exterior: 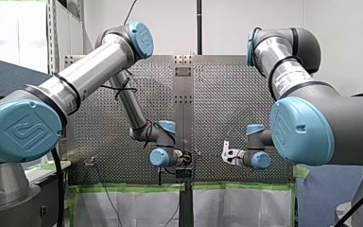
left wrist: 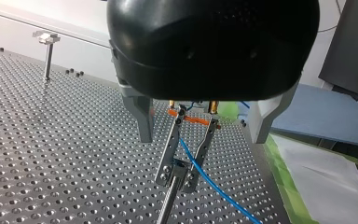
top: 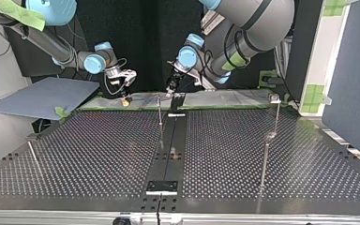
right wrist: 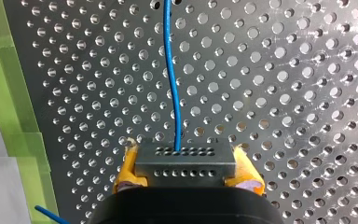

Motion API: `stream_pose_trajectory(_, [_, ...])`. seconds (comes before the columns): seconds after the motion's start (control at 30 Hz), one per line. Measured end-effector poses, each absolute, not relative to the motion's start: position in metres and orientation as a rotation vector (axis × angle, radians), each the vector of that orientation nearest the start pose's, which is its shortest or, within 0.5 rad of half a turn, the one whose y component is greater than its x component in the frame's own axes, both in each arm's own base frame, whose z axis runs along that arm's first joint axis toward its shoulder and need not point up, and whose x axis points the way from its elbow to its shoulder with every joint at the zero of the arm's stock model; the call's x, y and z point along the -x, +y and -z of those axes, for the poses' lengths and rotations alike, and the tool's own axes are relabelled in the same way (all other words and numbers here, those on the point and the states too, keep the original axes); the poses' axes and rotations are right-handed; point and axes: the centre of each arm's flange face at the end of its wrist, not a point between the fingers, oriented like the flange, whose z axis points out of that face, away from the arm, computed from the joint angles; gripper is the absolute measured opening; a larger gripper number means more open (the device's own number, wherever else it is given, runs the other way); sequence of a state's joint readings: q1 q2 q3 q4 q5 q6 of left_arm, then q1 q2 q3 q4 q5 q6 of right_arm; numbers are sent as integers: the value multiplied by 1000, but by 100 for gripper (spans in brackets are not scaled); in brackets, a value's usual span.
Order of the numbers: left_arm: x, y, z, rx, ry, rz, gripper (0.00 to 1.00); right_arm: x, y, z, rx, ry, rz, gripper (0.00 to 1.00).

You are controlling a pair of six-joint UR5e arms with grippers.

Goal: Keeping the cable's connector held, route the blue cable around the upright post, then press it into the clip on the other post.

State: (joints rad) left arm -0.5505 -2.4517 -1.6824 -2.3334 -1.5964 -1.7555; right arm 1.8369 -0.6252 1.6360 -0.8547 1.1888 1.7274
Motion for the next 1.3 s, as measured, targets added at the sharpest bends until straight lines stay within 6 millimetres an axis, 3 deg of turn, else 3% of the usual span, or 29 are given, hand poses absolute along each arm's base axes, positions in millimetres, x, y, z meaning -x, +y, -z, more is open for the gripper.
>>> stream_pose_trajectory(0.5, [-456, -426, 14, -391, 1830, 438, 100, -328, -563, 34, 2356, 1503, 2267, 0])
stream_pose_trajectory(0.7, [-446, -417, -3, -396, 1843, 415, 100, -326, -563, 34, 2357, 1515, 2261, 0])
stream_pose_trajectory(1.3, [-406, -376, -62, -109, 1800, 387, 100, -326, -563, 35, 2349, 1524, 2253, 0])
